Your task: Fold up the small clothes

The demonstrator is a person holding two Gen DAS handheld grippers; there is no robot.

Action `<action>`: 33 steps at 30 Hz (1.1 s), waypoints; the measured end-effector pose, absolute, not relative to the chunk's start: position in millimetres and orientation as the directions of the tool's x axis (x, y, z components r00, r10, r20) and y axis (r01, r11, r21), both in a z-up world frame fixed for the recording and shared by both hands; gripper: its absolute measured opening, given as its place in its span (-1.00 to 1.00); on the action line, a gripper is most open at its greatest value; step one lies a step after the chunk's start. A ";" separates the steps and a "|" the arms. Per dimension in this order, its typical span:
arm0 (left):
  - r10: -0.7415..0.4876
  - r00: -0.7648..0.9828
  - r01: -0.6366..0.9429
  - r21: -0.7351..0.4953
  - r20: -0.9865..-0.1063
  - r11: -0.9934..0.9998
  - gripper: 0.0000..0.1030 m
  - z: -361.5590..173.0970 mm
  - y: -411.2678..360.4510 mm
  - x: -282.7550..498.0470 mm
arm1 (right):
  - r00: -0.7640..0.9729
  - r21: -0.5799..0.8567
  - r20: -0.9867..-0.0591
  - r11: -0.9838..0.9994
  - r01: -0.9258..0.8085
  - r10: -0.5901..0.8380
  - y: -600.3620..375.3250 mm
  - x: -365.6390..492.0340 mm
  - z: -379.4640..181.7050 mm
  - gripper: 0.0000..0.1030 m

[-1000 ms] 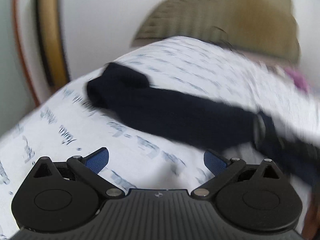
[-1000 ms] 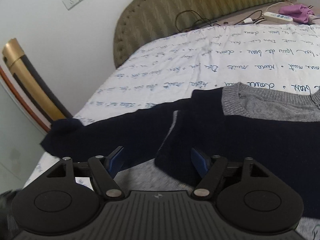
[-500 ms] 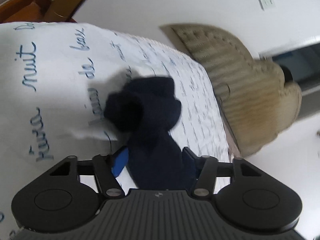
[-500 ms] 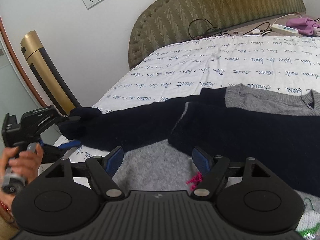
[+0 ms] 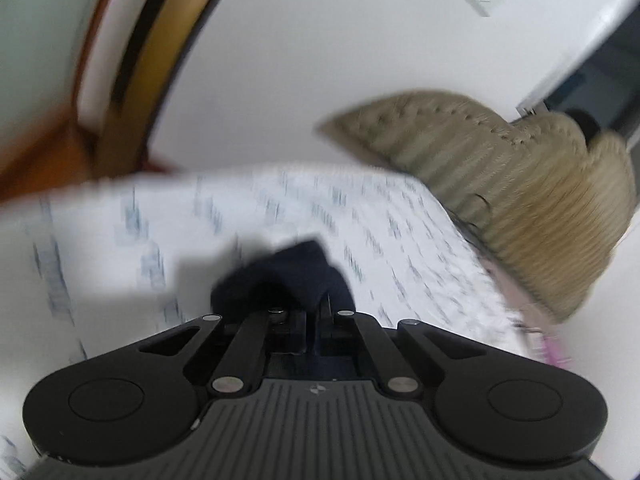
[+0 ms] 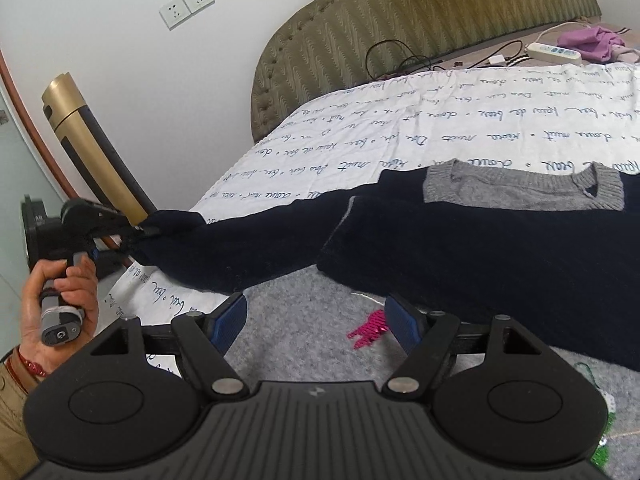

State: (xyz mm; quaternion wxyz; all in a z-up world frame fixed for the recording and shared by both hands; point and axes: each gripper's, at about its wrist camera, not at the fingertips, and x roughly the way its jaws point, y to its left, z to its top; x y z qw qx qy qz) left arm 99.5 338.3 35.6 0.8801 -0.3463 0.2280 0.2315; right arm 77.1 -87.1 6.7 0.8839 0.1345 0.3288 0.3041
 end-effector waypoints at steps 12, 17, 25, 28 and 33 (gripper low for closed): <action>-0.206 0.847 0.107 -0.222 -0.490 0.969 -0.85 82.5 106.0 133.7 | 0.788 0.525 -0.411 0.826 -0.206 0.458 -196.6 70.5 9.2 0.47; -0.380 0.580 0.372 -0.181 -0.720 0.910 0.17 13.9 10.6 130.3 | 0.837 0.567 -0.414 0.820 -0.070 0.358 -244.9 74.5 3.2 0.48; -0.336 0.644 0.447 -0.018 -0.687 0.894 0.81 14.6 30.2 82.1 | 0.814 0.556 -0.423 0.823 -0.112 0.397 -248.5 84.1 3.8 0.48; -0.316 0.675 0.403 -0.026 -0.667 0.915 0.83 21.3 61.1 67.9 | 0.780 0.491 -0.444 0.848 -0.200 0.441 -222.9 94.7 8.1 0.48; -0.198 0.709 0.203 -0.073 -0.677 0.976 0.82 21.2 118.1 52.7 | 0.747 0.245 -0.470 0.882 -0.402 0.470 -132.9 106.1 26.8 0.47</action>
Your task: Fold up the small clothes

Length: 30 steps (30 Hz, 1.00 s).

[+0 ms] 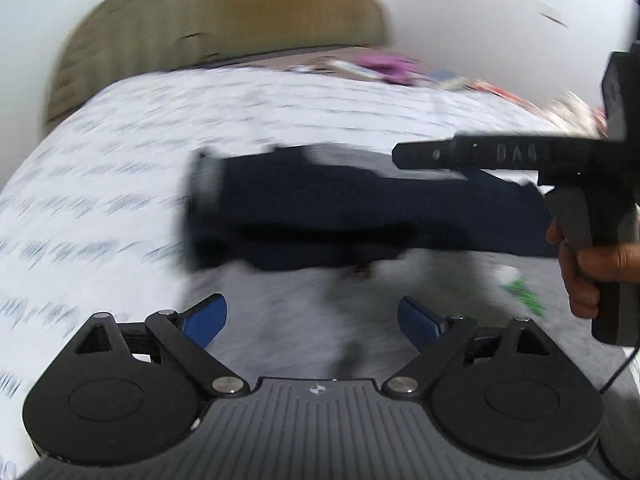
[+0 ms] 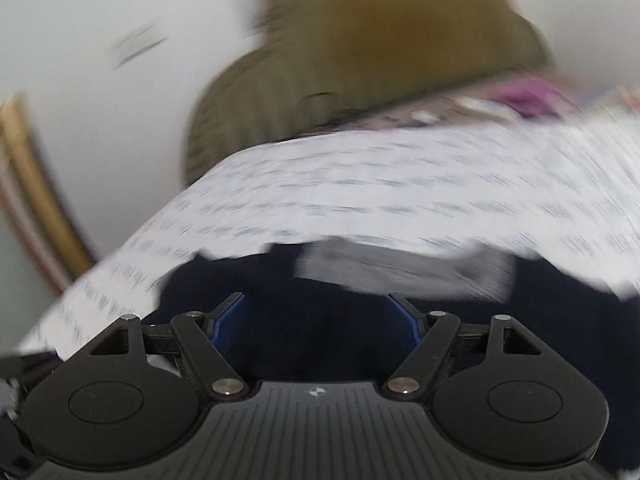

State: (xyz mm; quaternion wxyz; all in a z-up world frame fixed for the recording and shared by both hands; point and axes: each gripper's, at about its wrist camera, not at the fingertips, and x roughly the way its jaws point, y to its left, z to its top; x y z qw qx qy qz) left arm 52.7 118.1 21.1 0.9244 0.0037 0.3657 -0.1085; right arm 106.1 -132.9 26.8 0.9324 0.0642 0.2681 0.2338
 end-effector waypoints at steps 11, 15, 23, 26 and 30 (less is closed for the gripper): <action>-0.084 0.701 -0.013 -0.130 -0.708 0.991 0.82 26.7 172.2 40.0 | 0.774 -0.369 -0.502 0.714 -0.595 0.386 23.9 94.7 -8.5 0.46; -0.073 0.700 -0.026 -0.127 -0.711 0.992 0.79 22.6 173.4 37.2 | 0.804 -0.459 -0.486 0.682 -0.569 0.343 31.8 92.6 -21.7 0.45; -0.049 0.680 -0.063 -0.124 -0.732 0.990 0.80 20.2 170.6 42.5 | 0.748 -0.267 -0.497 0.743 -0.614 0.440 29.7 120.1 -10.7 -0.73; -0.033 0.682 -0.056 -0.097 -0.731 0.994 0.80 24.0 165.6 46.1 | 0.748 -0.062 -0.452 0.820 -0.570 0.485 -6.5 127.3 4.5 -0.82; -0.034 0.684 -0.023 -0.068 -0.729 0.997 0.80 28.0 150.8 56.1 | 0.789 0.208 -0.368 0.871 -0.446 0.492 -79.1 128.4 22.3 -0.83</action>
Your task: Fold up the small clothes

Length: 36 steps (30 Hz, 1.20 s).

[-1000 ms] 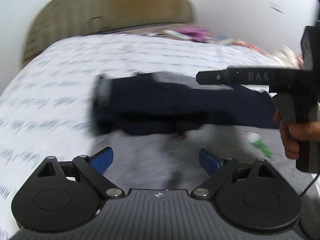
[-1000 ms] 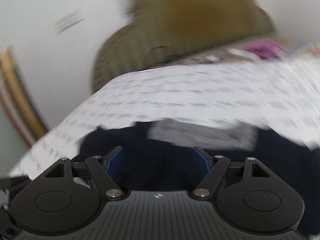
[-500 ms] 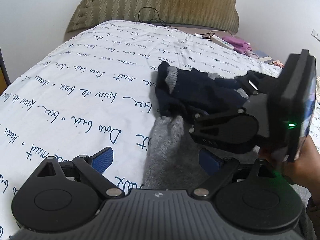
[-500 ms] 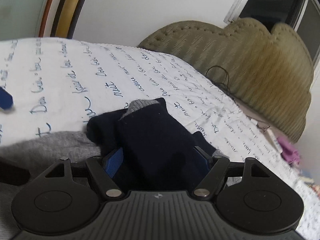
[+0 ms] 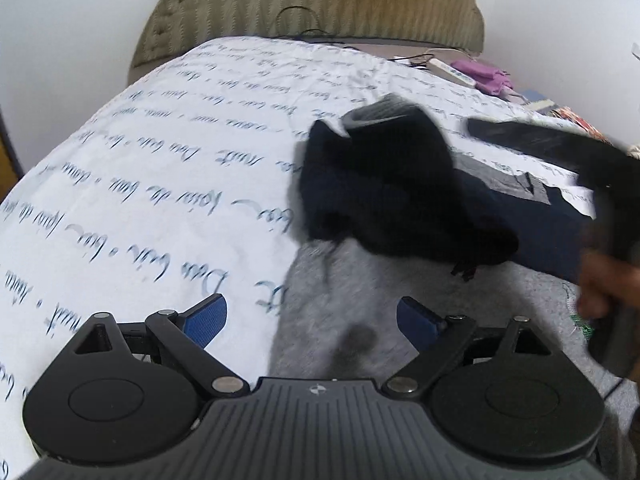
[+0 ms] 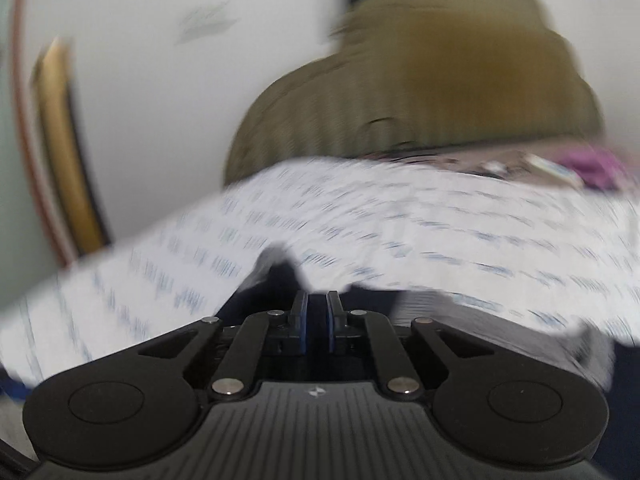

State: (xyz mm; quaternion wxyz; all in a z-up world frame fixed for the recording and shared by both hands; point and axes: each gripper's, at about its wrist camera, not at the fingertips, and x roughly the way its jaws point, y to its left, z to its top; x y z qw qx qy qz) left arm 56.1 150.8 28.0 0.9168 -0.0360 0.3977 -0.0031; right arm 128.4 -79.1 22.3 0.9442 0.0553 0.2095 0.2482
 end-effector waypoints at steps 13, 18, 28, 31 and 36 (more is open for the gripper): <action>0.027 0.685 -0.018 0.020 -0.728 1.000 0.82 26.9 139.2 75.1 | 0.791 0.298 -0.421 0.891 -0.343 0.445 -167.7 108.4 22.2 0.18; 0.092 0.669 -0.074 0.057 -0.737 0.996 0.82 24.8 161.1 63.3 | 0.779 -0.221 -0.429 0.783 -0.581 0.457 -49.7 76.9 20.0 0.57; 0.122 0.653 -0.156 0.025 -0.747 0.987 0.82 28.5 194.1 59.1 | 0.855 -0.619 -0.389 0.590 -0.518 0.343 32.6 74.2 -31.9 0.30; 0.122 0.648 -0.166 0.017 -0.752 0.986 0.82 25.5 197.5 58.9 | 0.849 -0.604 -0.385 0.597 -0.528 0.361 42.8 86.3 -32.4 0.30; 0.138 0.627 -0.198 0.014 -0.767 0.980 0.82 21.9 203.0 60.4 | 0.823 -0.511 -0.406 0.647 -0.565 0.398 55.0 111.9 -24.8 -0.79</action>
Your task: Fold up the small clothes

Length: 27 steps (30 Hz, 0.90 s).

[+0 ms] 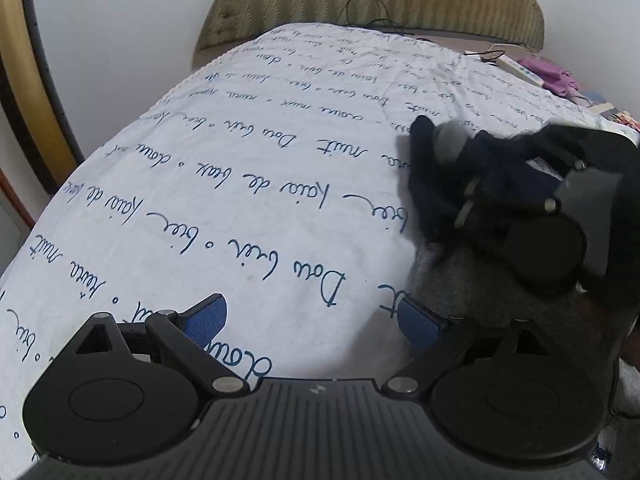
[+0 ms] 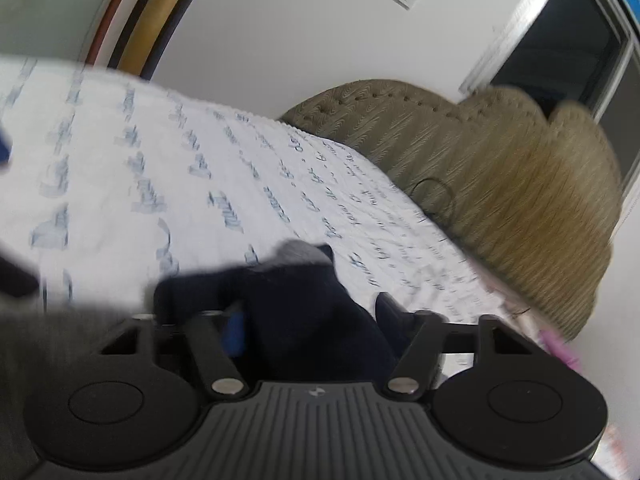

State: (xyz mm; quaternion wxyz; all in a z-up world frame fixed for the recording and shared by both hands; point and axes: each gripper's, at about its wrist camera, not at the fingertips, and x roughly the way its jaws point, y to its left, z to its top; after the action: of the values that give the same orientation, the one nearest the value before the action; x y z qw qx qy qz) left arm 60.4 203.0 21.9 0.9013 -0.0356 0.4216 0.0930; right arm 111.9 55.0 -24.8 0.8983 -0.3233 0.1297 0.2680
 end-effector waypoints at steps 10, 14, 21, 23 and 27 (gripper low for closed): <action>0.075 0.678 -0.092 0.017 -0.731 0.996 0.82 40.1 162.2 80.3 | 0.837 0.217 -0.339 0.902 -0.374 0.429 -93.7 140.0 31.6 -0.79; 0.051 0.687 -0.044 0.028 -0.725 0.999 0.82 37.9 140.2 92.4 | 0.882 0.369 -0.305 0.899 -0.237 0.358 -167.0 129.4 33.2 -0.79; 0.028 0.696 -0.020 0.020 -0.718 1.000 0.82 36.3 119.0 111.3 | 0.927 0.410 -0.327 0.911 -0.035 0.182 -235.8 98.5 12.2 -0.79; 0.024 0.701 -0.014 0.021 -0.713 1.000 0.82 35.6 113.5 115.4 | 0.921 0.459 -0.354 0.888 0.017 0.165 -253.9 93.7 0.2 -0.79; 0.061 0.699 -0.023 0.063 -0.712 0.998 0.82 28.3 104.5 124.3 | 0.882 0.521 -0.436 0.849 0.083 0.181 -270.4 94.1 -22.8 -0.75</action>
State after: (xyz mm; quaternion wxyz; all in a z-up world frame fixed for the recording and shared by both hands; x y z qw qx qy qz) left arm 124.3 104.5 28.3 0.9214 0.0249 0.3872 0.0228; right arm 94.1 -270.4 -22.8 0.9307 0.2732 0.2419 0.0264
